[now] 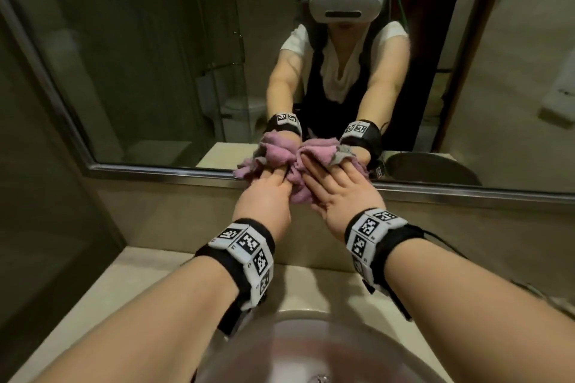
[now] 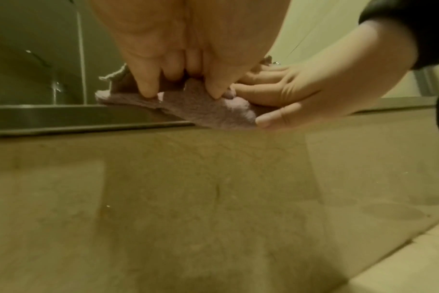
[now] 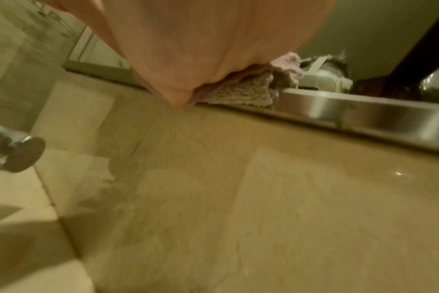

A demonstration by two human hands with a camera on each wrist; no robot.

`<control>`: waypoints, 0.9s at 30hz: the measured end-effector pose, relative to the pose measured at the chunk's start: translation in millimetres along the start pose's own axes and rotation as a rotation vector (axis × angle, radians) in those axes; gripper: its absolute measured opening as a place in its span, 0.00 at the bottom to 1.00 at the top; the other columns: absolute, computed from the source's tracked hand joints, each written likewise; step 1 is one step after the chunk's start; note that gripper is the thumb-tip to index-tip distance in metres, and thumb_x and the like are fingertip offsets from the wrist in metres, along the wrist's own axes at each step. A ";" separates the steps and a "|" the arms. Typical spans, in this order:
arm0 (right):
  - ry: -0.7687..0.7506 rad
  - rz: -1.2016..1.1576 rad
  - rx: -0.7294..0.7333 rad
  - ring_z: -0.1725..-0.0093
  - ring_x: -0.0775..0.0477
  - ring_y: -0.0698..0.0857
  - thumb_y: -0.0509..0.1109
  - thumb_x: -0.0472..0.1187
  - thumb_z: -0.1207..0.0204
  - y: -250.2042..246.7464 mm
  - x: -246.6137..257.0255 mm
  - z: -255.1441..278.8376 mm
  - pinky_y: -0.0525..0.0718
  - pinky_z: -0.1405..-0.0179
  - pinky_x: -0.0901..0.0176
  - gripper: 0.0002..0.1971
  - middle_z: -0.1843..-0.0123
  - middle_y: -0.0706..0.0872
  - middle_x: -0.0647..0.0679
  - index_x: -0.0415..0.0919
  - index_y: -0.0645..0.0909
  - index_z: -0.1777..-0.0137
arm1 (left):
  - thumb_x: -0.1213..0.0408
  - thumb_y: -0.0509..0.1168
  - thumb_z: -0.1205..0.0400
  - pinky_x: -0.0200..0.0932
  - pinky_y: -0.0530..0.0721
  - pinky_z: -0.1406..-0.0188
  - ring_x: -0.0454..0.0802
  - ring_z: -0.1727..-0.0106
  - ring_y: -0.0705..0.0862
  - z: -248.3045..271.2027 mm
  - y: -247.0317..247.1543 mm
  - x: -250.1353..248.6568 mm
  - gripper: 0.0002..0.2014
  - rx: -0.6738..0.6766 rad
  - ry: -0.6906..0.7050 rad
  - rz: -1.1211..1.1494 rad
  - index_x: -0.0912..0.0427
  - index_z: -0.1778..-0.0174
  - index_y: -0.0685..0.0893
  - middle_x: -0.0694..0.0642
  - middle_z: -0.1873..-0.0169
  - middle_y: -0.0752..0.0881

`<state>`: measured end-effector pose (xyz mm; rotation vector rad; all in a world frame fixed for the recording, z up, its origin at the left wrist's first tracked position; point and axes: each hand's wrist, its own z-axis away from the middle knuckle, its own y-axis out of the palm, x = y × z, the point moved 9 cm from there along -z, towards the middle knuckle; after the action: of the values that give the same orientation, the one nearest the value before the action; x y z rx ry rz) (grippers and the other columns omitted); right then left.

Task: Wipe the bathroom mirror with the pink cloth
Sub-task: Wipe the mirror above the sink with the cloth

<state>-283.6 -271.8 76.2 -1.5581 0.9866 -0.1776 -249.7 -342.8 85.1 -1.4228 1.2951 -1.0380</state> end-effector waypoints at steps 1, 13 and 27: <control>0.016 -0.036 -0.013 0.29 0.40 0.78 0.59 0.52 0.29 2.0 0.9 5.2 0.39 0.23 0.51 0.30 0.24 0.67 0.48 0.43 0.73 0.27 | 0.65 0.55 0.17 0.50 0.70 0.29 0.56 0.23 0.65 1.3 3.6 -4.9 0.25 0.017 -0.014 -0.004 0.55 0.22 0.65 0.54 0.20 0.62; -0.083 0.140 0.121 0.17 0.44 0.35 0.42 0.51 0.14 -12.4 -26.5 6.4 0.30 0.21 0.46 0.29 0.16 0.32 0.50 0.48 0.36 0.18 | 0.69 0.53 0.16 0.53 0.57 0.20 0.62 0.19 0.52 3.3 6.6 -28.1 0.30 -0.025 -0.174 0.142 0.59 0.18 0.52 0.62 0.18 0.48; 0.072 0.017 -0.102 0.17 0.43 0.33 0.45 0.52 0.15 -77.7 -110.6 25.2 0.29 0.23 0.48 0.33 0.29 0.19 0.53 0.46 0.28 0.20 | 0.68 0.57 0.18 0.54 0.66 0.23 0.61 0.18 0.52 -30.7 -84.2 -81.7 0.34 -0.232 -0.081 0.094 0.52 0.17 0.50 0.56 0.16 0.44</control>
<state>-300.0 -186.1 182.5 -1.6455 1.0786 -0.1747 -268.4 -262.1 173.8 -1.5435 1.4439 -0.7789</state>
